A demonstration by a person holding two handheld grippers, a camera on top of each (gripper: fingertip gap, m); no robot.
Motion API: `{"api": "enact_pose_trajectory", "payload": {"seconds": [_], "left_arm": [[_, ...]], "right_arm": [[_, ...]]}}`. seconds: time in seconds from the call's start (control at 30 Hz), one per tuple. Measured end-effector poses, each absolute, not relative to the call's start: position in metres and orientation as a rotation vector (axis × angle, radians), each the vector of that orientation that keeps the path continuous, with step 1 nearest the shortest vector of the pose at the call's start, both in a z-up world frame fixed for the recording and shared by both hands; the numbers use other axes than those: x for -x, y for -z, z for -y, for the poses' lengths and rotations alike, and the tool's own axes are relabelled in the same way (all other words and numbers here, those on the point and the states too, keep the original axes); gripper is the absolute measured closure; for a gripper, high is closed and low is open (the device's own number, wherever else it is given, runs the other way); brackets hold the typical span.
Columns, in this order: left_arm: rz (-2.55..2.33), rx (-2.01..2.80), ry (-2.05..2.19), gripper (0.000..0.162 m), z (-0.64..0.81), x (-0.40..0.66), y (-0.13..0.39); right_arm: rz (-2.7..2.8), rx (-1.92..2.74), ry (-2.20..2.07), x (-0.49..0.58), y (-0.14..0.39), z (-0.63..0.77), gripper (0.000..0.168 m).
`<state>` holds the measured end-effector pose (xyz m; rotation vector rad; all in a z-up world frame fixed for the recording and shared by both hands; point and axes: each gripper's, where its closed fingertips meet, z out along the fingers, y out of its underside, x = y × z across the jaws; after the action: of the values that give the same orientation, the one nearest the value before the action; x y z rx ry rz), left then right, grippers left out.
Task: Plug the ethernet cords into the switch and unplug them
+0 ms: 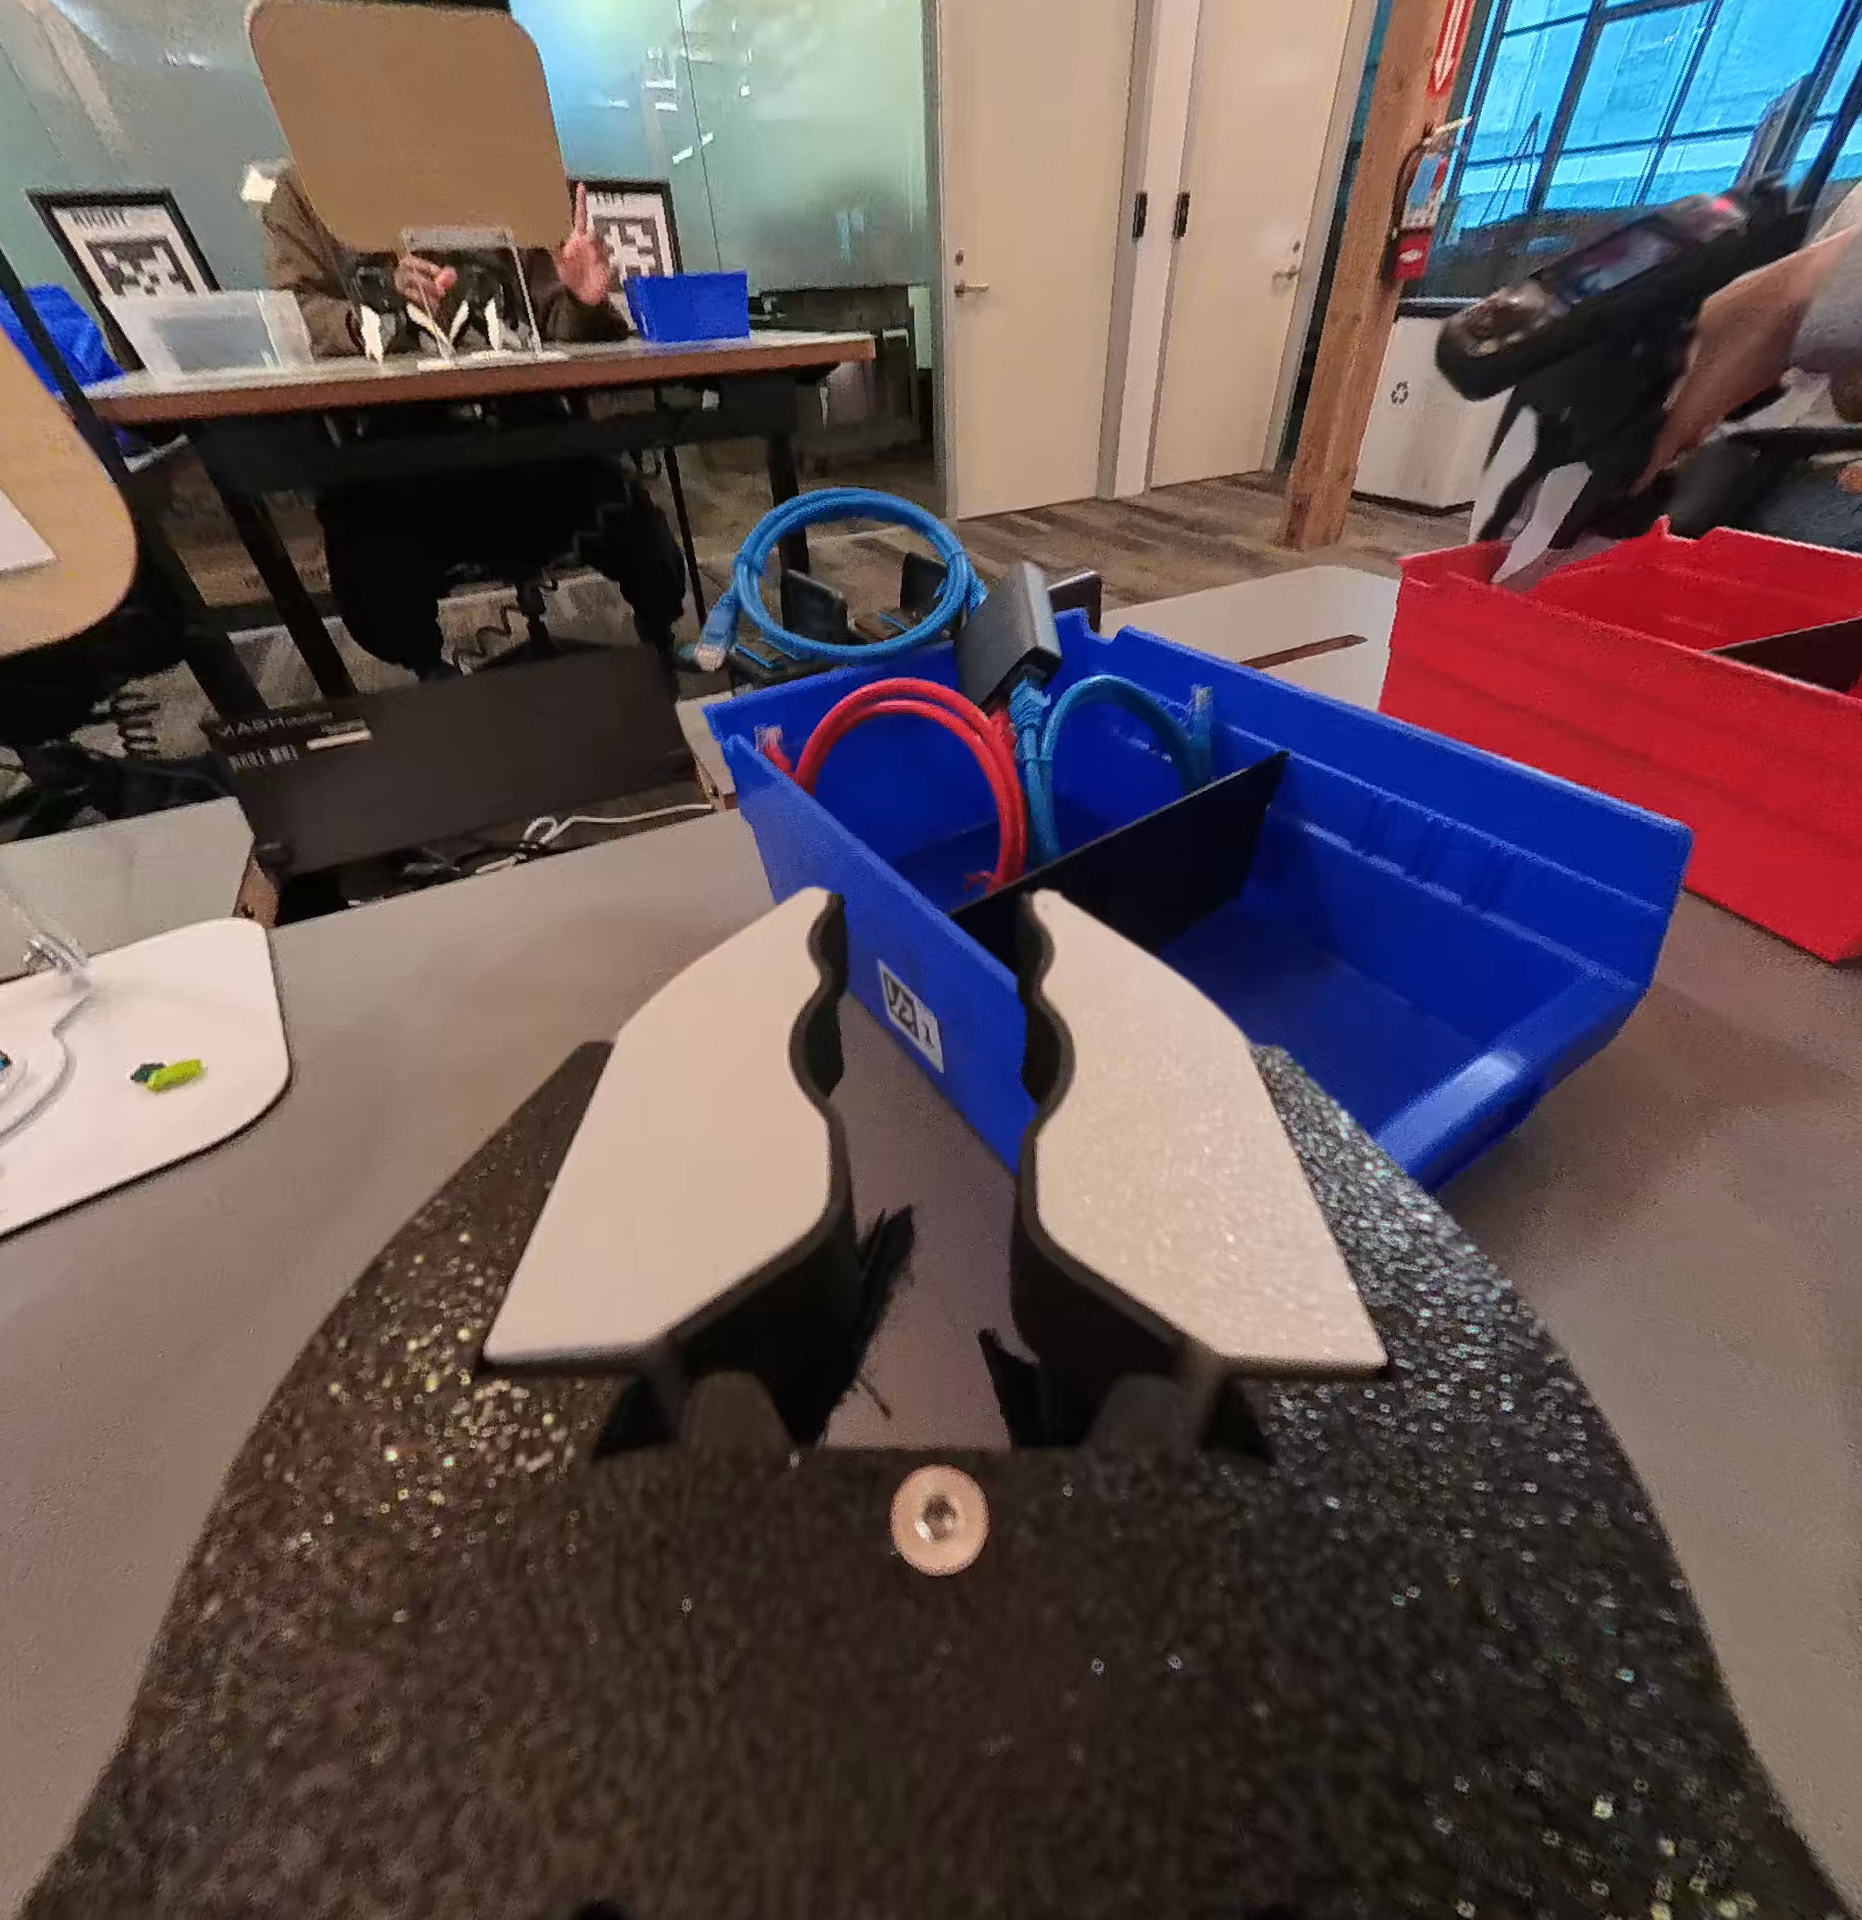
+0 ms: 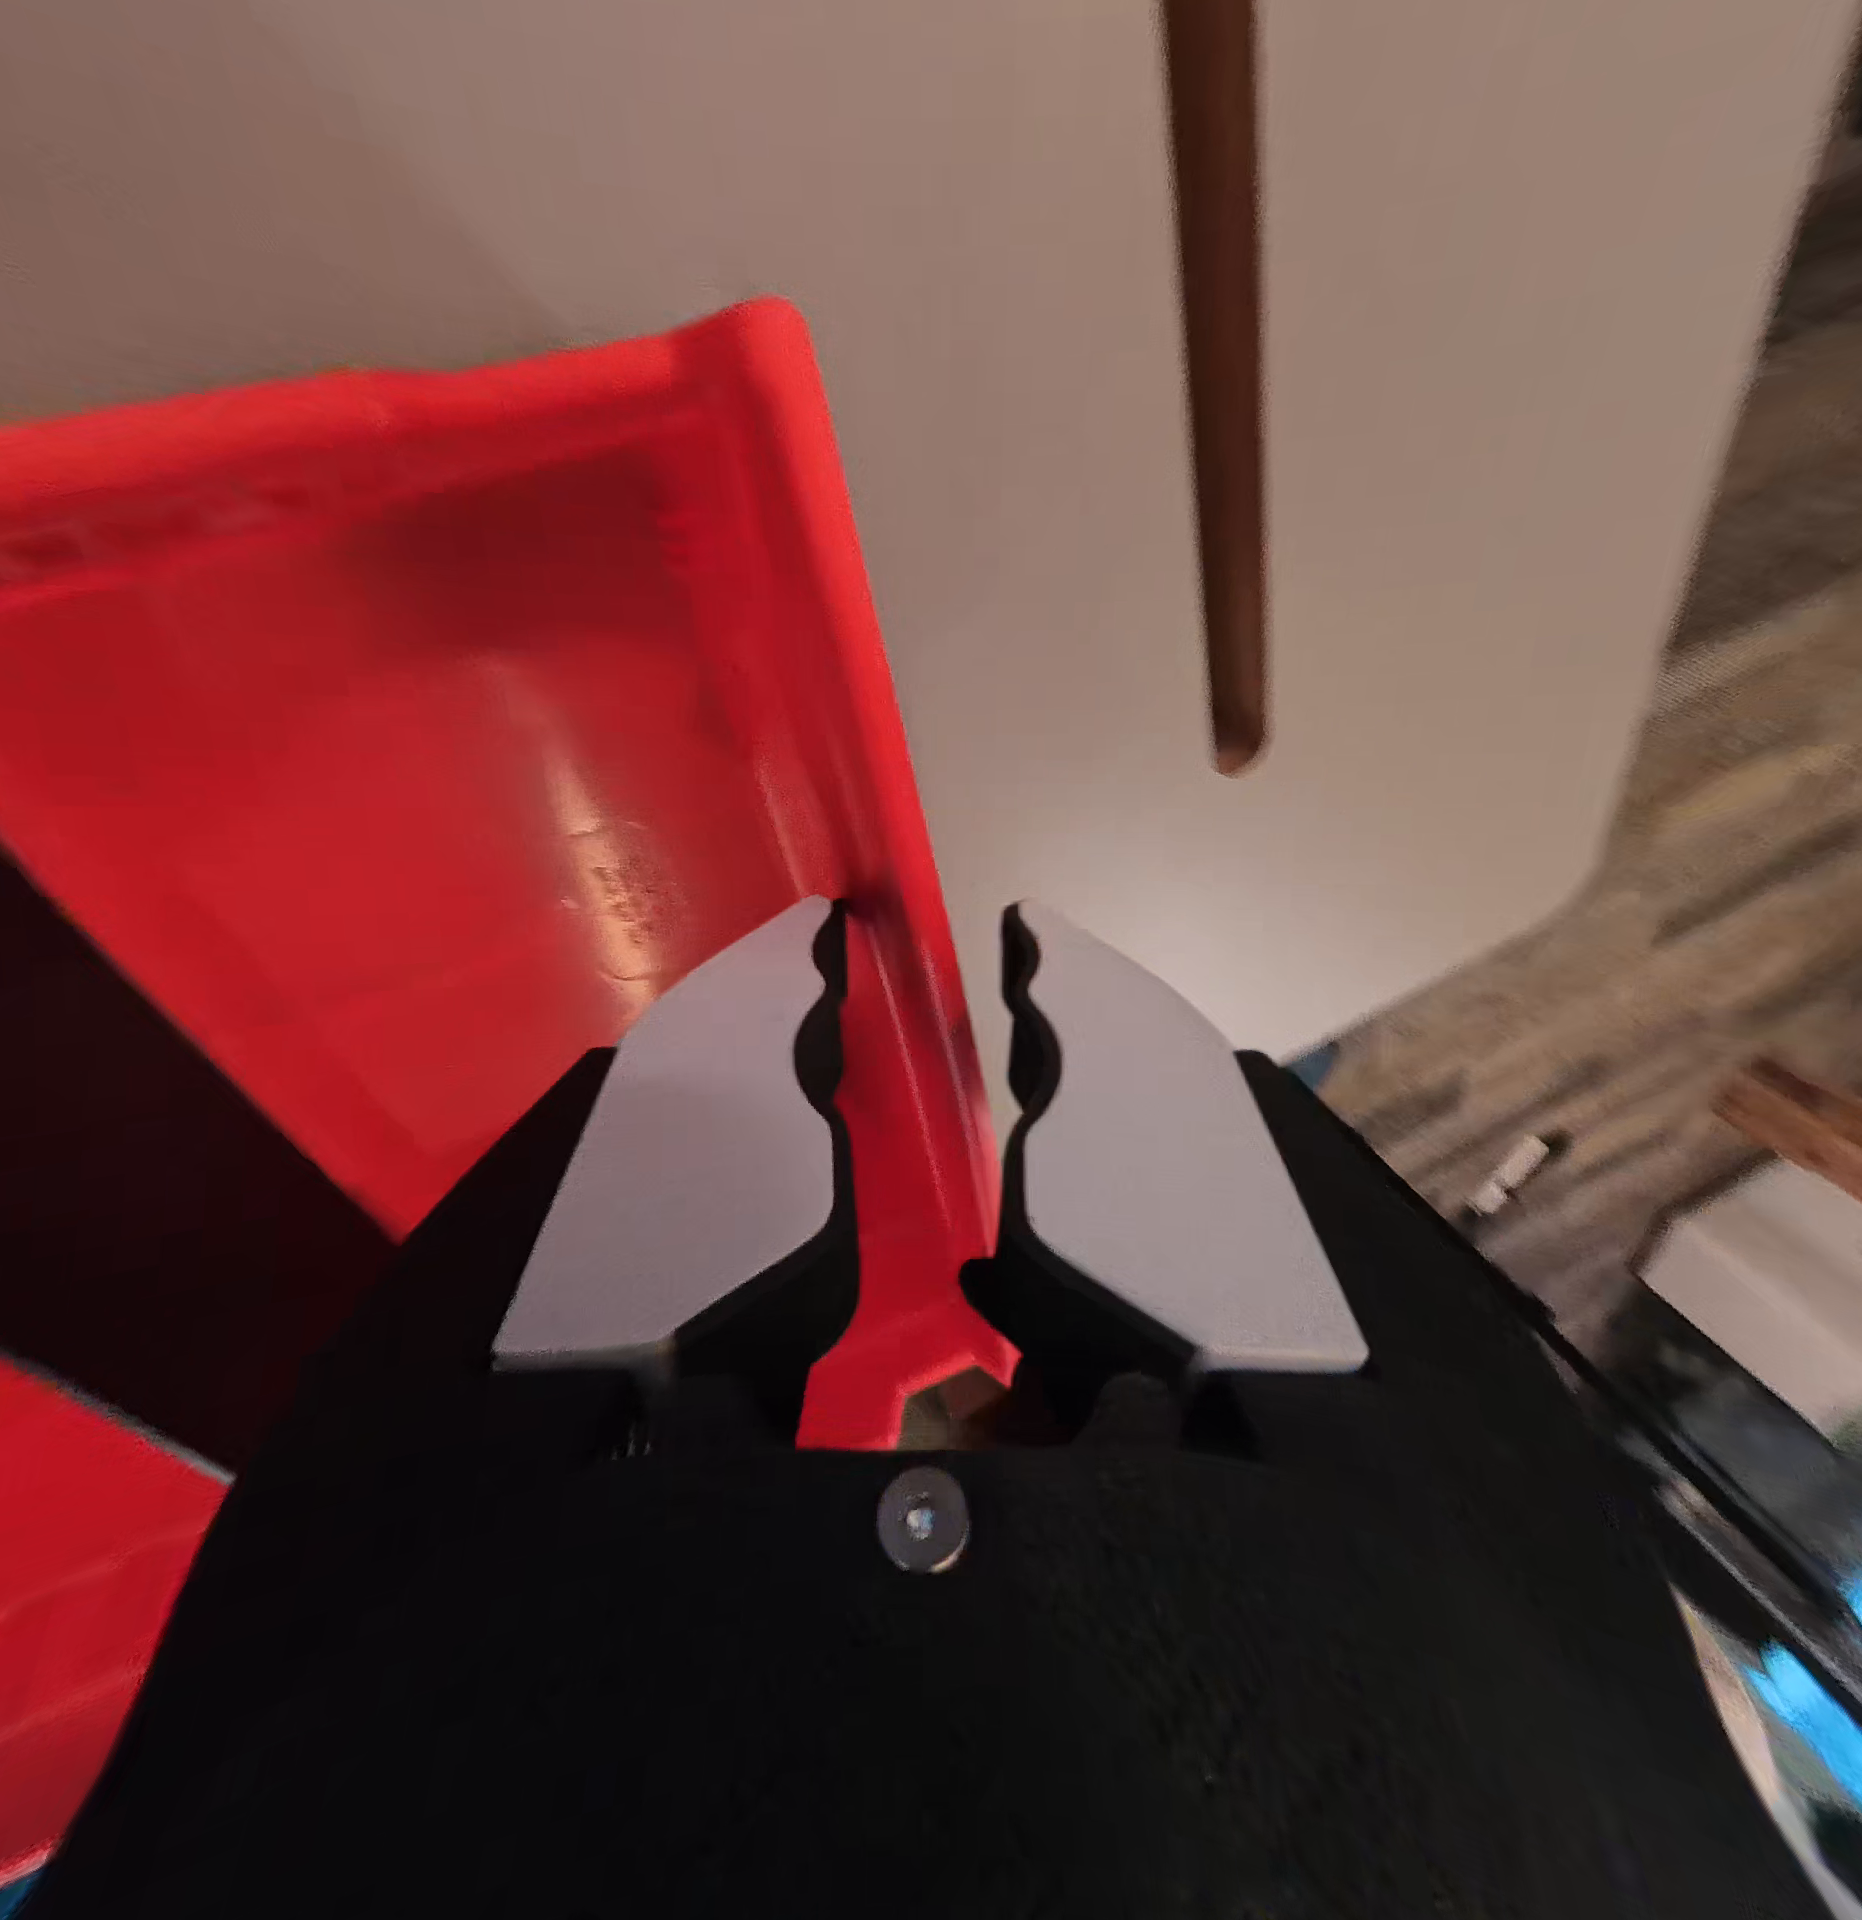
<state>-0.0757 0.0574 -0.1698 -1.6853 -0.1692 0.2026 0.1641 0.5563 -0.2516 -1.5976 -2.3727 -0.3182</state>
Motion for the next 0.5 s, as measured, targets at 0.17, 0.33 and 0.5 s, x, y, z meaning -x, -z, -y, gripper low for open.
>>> {"api": "enact_pose_trajectory", "payload": {"seconds": [0.17,0.33,0.5], "left_arm": [[0.210,1.699,-0.213,0.123,-0.049,0.103,0.176],[0.265,1.684,-0.309,0.112,-0.047,0.146,0.180],[0.303,1.668,-0.251,0.105,-0.076,0.174,0.199]], "right_arm": [[1.985,1.599,0.384,-0.178,0.205,-0.578,0.116],[1.426,1.597,-0.088,-0.180,0.117,-0.516,0.115],[1.143,1.557,-0.543,-0.168,0.093,-0.388,0.112]]}}
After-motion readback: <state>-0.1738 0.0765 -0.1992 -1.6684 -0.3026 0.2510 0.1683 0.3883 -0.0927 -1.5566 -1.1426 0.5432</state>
